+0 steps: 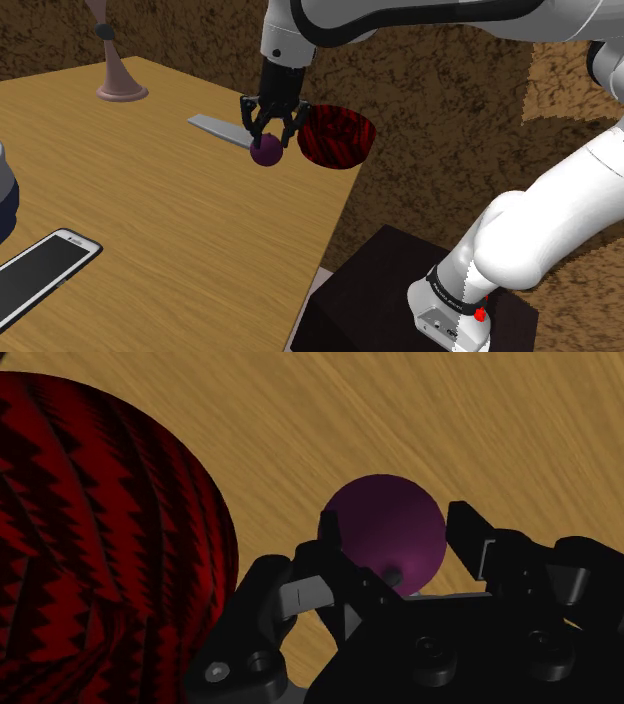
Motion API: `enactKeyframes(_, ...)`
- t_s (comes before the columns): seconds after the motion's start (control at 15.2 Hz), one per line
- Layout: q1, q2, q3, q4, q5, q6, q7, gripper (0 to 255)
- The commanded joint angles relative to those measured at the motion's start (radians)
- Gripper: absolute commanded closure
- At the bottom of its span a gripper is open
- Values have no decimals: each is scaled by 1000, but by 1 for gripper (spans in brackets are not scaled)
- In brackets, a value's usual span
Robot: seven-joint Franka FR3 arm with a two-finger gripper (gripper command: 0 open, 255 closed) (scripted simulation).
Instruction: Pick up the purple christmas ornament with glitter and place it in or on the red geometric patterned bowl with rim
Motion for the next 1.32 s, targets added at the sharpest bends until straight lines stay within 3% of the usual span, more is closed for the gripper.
enactKeyframes(0.0,4,8,6,-8,5,0,1,255)
enactKeyframes(0.33,3,15,4,-5,2,3,-2,255)
enactKeyframes(0.99,1,13,-2,102,-2,-105,10,255)
enactKeyframes(1.06,1,13,-2,102,-2,-105,10,0)
enactKeyframes(1.19,43,84,9,138,-160,-83,-462,0)
enactKeyframes(1.25,25,52,2,122,-88,-95,-184,0)
